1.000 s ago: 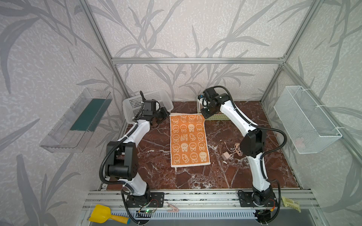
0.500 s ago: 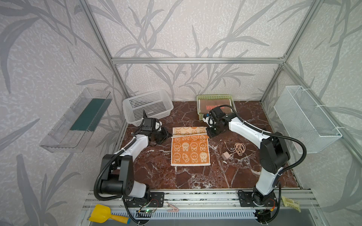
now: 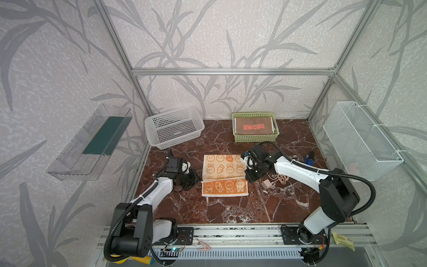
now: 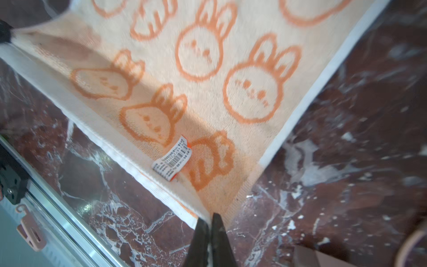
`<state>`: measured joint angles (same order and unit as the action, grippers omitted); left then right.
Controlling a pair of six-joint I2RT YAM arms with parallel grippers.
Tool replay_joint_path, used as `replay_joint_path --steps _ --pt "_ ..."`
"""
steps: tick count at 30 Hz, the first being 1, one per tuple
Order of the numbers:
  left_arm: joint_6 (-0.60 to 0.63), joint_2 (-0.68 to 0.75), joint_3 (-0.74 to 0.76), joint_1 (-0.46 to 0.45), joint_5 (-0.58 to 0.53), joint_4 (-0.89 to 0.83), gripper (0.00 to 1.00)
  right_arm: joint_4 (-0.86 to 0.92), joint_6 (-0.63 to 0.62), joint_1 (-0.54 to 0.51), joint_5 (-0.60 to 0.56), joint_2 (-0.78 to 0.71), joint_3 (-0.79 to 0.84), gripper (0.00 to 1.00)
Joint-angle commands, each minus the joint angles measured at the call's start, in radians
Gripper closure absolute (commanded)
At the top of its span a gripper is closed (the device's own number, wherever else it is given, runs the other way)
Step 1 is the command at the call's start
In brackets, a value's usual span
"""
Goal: Fold and stack the towels
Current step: 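Fold the far edge of the bunny towel toward the robot with both grippers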
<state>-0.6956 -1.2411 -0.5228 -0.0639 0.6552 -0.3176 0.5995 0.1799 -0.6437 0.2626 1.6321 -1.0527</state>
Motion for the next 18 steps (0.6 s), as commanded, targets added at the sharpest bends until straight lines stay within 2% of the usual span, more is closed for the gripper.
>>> replay_joint_path --steps 1,10,14,18 --pt "-0.006 0.029 0.015 0.019 -0.078 -0.018 1.00 0.050 0.037 0.023 -0.066 0.000 0.003 1.00" --pt "0.008 0.151 -0.075 -0.001 -0.112 -0.164 1.00 0.175 0.020 0.003 -0.102 -0.100 -0.087 1.00" --pt "0.010 0.185 -0.031 -0.023 -0.142 -0.171 1.00 0.184 0.036 -0.013 -0.097 -0.143 -0.046 1.00" --pt "-0.024 0.157 0.059 -0.027 -0.114 -0.114 1.00 0.154 0.054 -0.017 -0.068 -0.128 0.027 1.00"
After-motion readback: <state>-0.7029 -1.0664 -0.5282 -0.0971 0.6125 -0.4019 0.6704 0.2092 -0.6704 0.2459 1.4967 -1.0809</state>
